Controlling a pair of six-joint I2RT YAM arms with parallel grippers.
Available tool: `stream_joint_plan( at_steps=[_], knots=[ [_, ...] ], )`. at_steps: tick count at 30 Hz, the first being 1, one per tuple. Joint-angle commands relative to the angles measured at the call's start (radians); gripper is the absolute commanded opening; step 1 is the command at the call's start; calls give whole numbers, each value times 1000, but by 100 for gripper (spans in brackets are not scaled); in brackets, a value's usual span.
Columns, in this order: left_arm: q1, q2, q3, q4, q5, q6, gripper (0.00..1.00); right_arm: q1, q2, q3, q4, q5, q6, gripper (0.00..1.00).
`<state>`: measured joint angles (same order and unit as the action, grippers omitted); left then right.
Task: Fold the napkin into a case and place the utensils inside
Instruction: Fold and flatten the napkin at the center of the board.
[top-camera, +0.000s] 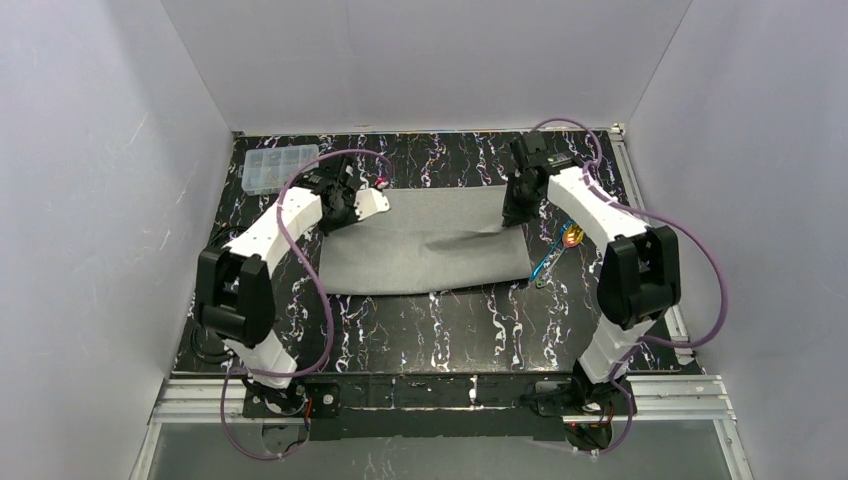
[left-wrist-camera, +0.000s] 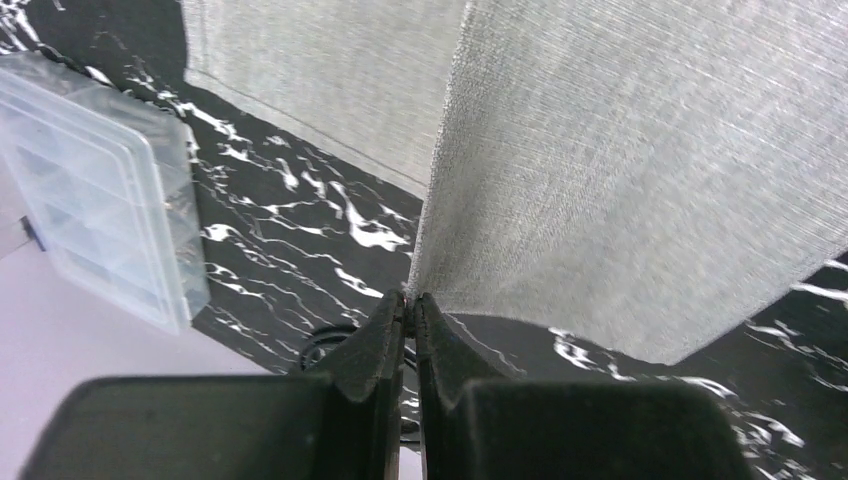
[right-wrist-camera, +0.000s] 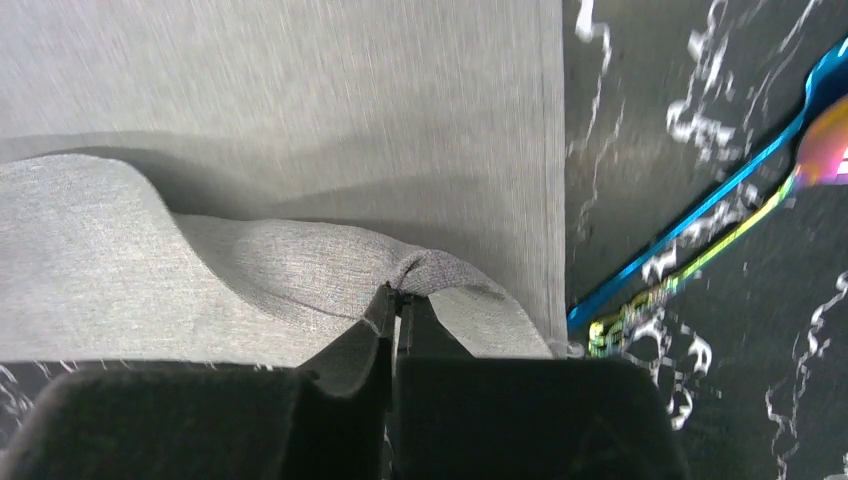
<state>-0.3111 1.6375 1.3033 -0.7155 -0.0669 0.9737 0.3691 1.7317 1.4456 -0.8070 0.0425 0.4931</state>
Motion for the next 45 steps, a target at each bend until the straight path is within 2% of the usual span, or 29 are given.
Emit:
stream_joint_plan(
  at_steps=[1,6,16,29,45],
  knots=[
    [16,75,81,69,-93,40,0,-21,75,148,60,34,-11,1],
    [32,151,149,99,-110,57,0,-34,158,251,53,60,-28,1],
    [37,272,215,143,-139,86,0,-49,265,306,79,93,-36,1],
    [53,378,276,205,-172,116,0,-83,406,467,61,123,-53,1],
    [73,461,331,230,-162,113,0,-103,485,501,69,131,-58,1]
  ],
)
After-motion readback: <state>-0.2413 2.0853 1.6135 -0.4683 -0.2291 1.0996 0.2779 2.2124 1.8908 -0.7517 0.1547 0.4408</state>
